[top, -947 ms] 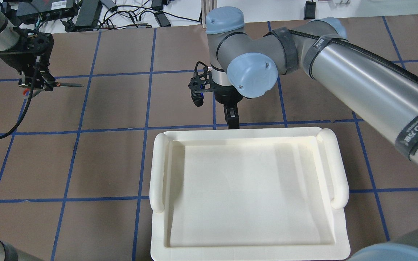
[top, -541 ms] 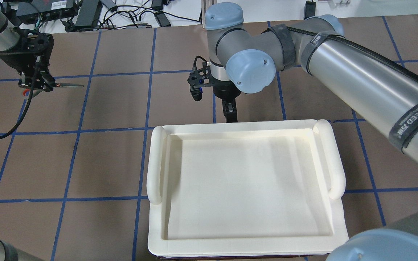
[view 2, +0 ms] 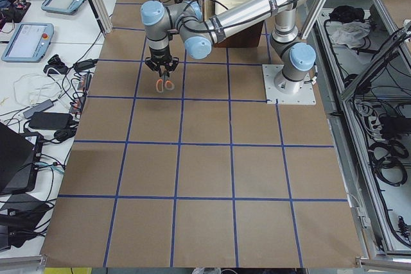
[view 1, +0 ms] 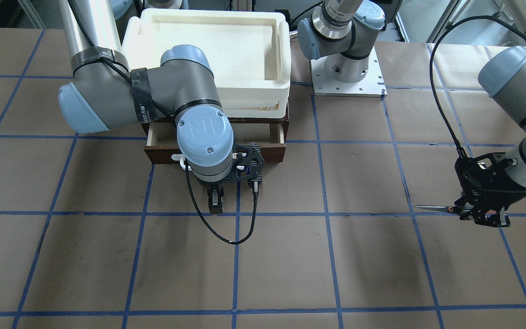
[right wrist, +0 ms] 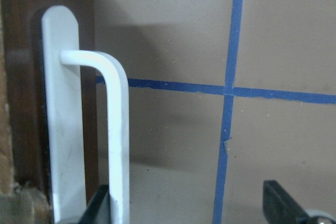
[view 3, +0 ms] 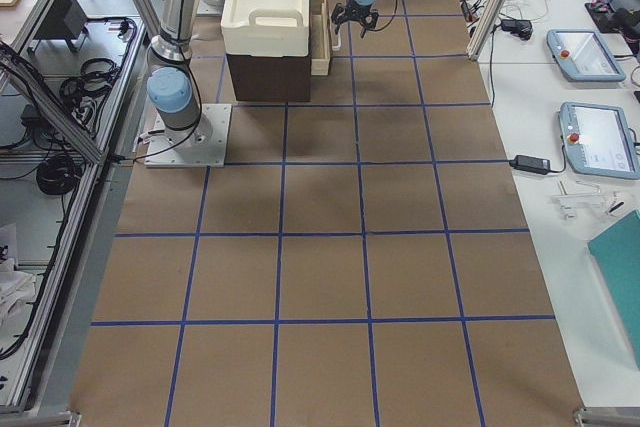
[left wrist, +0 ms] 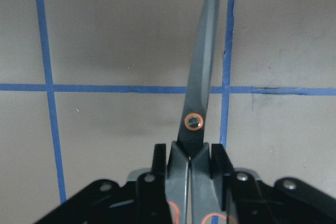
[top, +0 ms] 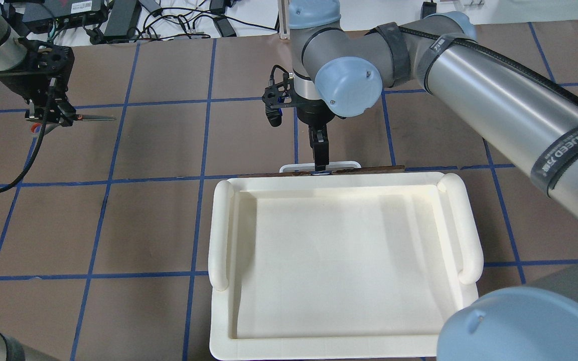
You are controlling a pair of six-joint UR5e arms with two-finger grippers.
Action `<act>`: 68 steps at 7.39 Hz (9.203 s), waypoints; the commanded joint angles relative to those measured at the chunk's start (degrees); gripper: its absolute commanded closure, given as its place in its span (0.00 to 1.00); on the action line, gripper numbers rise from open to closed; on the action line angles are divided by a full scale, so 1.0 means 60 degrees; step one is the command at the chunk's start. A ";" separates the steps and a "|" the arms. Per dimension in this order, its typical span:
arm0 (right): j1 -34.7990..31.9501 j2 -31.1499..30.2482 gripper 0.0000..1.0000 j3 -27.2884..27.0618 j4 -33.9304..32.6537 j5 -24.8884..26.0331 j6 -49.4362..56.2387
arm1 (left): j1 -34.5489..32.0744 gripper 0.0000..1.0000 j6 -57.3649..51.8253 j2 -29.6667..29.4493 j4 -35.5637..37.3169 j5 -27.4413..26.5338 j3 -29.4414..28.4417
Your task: Place scissors in drawer with both arms
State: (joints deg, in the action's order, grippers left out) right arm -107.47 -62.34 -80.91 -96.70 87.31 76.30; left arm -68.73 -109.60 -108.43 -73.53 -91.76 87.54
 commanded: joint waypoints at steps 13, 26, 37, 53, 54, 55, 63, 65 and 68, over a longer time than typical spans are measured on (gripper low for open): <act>0.0480 0.0825 0.00 0.1137 -0.1403 -0.0064 0.0071 | -0.0015 1.00 -0.0014 -0.0004 0.0009 0.0014 0.0102; 0.2502 -0.3057 0.00 0.0903 0.1014 -0.0195 -0.2435 | -0.3658 1.00 0.3585 0.0610 0.0009 0.0043 0.0117; 0.2414 -0.3965 0.00 0.0420 0.2654 0.0214 -1.0048 | -0.7498 1.00 0.5611 0.0597 0.0111 0.0102 0.0542; 0.2414 -0.4258 0.00 -0.0094 0.2611 0.0243 -1.0197 | -0.5514 0.04 1.3232 0.2264 0.0244 0.0206 0.0191; 0.2414 -0.4258 0.00 -0.0094 0.2611 0.0258 -1.0197 | -0.5131 0.00 1.4968 0.2498 0.0200 0.0132 0.0176; 0.2399 -0.4258 0.00 -0.0108 0.2625 0.0432 -1.0241 | -0.4576 0.00 1.5812 0.2544 0.0040 0.0190 0.0190; 0.2472 -0.4214 0.00 -0.0123 0.1852 0.0345 -1.1678 | -0.2549 0.00 1.7461 0.2969 -0.2026 0.0659 0.0527; 0.2472 -0.4199 0.00 -0.0137 0.1585 0.0404 -1.1691 | -0.2753 0.00 1.7490 0.3262 -0.2056 0.0645 0.0717; 0.2472 -0.4170 0.00 -0.0152 0.1585 0.0404 -1.1677 | -0.2827 0.00 1.7579 0.3277 -0.2041 0.0600 0.0864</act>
State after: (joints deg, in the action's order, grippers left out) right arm -92.64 -87.40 -81.80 -87.16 89.73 6.17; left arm -85.60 -4.17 -88.77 -85.85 -88.10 92.40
